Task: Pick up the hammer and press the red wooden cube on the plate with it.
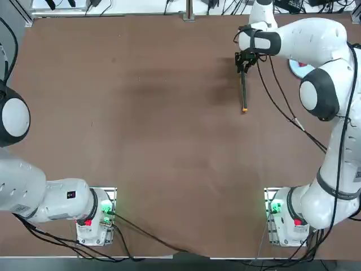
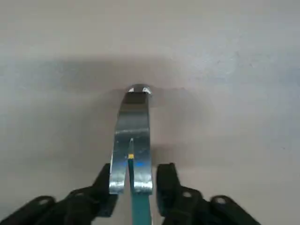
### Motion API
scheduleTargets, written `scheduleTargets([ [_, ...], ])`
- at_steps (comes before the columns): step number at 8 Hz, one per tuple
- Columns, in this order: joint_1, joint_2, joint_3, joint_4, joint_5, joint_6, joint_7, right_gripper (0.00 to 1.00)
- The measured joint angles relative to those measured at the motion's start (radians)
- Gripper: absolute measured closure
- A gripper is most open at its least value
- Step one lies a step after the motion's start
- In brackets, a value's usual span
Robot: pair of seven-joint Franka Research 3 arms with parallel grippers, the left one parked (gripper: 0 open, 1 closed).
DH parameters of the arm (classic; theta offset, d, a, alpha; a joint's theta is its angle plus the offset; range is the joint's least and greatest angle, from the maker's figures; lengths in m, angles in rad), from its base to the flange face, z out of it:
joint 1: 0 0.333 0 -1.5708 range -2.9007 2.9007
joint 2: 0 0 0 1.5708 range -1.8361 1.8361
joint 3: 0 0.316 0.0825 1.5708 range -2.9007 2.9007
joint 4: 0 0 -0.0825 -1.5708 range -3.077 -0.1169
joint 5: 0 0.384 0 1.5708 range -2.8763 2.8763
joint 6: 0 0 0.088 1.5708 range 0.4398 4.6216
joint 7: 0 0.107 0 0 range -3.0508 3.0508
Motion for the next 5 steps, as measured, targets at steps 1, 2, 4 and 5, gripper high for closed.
scheduleTargets([
  [1,0.000,0.000,0.000,0.001,0.000,0.000,-0.001,0.31],
  [2,0.000,-0.004,0.000,0.006,-0.001,0.001,-0.001,0.13],
  [4,-0.001,-0.049,-0.012,0.026,-0.022,-0.017,-0.006,0.00],
  [5,-0.003,-0.103,-0.031,0.038,-0.050,-0.070,-0.020,0.00],
])
